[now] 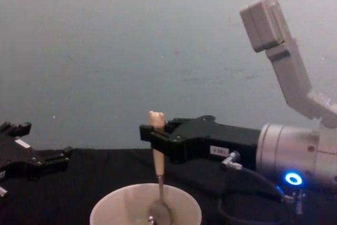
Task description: Pick up the stirring spoon with one hand, stir inside the cup, then place it back in its original position.
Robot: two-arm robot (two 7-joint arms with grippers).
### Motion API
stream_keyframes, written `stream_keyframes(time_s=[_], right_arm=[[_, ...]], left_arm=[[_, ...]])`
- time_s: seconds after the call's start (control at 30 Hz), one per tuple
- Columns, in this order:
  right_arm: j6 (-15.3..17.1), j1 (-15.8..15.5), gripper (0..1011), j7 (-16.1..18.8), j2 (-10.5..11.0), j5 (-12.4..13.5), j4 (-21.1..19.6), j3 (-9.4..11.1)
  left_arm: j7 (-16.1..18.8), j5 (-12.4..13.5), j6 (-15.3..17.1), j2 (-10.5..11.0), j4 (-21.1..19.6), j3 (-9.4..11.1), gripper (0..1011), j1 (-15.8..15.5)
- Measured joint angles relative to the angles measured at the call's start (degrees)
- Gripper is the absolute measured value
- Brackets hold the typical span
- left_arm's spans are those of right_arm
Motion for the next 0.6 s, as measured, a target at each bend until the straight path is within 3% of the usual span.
stream_keyframes(time_s=[0.43,0.6], right_arm=[[-1.0,-3.6,207,1.9,4.5,-0.4,-4.6,1.7],[-1.1,-5.0,207,3.0,5.9,0.8,-6.9,2.3]], left_arm=[[0.0,0.0,0.0,0.0,0.0,0.0,1001,0.0],[0.0,0.0,0.0,0.0,0.0,0.0,1001,0.0]])
